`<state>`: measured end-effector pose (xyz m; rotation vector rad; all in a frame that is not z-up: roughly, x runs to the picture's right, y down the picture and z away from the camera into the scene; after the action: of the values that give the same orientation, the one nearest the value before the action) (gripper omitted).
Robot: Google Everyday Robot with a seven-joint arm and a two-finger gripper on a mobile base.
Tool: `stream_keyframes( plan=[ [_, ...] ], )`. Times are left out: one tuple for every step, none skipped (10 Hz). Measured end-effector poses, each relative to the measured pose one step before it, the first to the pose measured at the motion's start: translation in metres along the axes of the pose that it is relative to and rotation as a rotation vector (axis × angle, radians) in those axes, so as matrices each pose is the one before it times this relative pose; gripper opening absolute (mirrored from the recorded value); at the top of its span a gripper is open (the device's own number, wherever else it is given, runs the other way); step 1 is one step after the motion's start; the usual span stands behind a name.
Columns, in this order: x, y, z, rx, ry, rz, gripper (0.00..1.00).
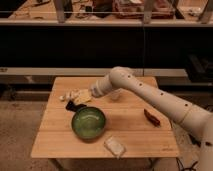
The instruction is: Place the eraser on the white sponge
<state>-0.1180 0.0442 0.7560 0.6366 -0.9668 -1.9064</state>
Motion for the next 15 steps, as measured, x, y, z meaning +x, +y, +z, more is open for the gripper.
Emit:
stream_keyframes(
  plan=[
    [-0.00138,-0.00906,0.01823,0.02154,-0.01771,-0.05708,0.8],
    [0.00199,-0.00558,0.00933,0.00893,-0.00641,-0.03048,0.8],
    [-0.0005,0.00113,-0.00069,-0.00214,0.00088,0.0001,0.8],
    [-0.0006,0.00106,-0.00105,-0.00172,0.00116,0.00192,0.8],
    [0.00083,-0.00118,0.00121,0.00174,-0.00108,-0.00228,0.8],
    [0.00012,-0.0003,0.00038,0.0007,-0.00021,-0.00039,0.8],
    [-0.00082,0.00127,-0.0016,-0.00194,0.0014,0.00273,0.8],
    [0.00023,-0.00086,0.0004,0.00285,-0.00057,-0.00013,0.8],
    [0.00019,-0.00145,0.00184,0.01302,-0.00055,0.00016,0.8],
    [0.0023,-0.00245,0.00692,0.03252,0.0001,-0.00093,0.8],
    [0.00874,-0.00109,0.01378,0.04007,-0.00018,-0.00801,0.8],
    [0.00521,0.00526,0.00567,0.0051,-0.00066,0.00038,0.8],
    [0.00568,0.00966,0.00482,-0.00404,-0.00088,0.00407,0.8],
    [0.00642,0.01218,0.00519,-0.00968,-0.00347,0.00572,0.8],
    [0.00365,0.00756,0.00223,-0.00859,-0.00276,0.00325,0.8]
  ],
)
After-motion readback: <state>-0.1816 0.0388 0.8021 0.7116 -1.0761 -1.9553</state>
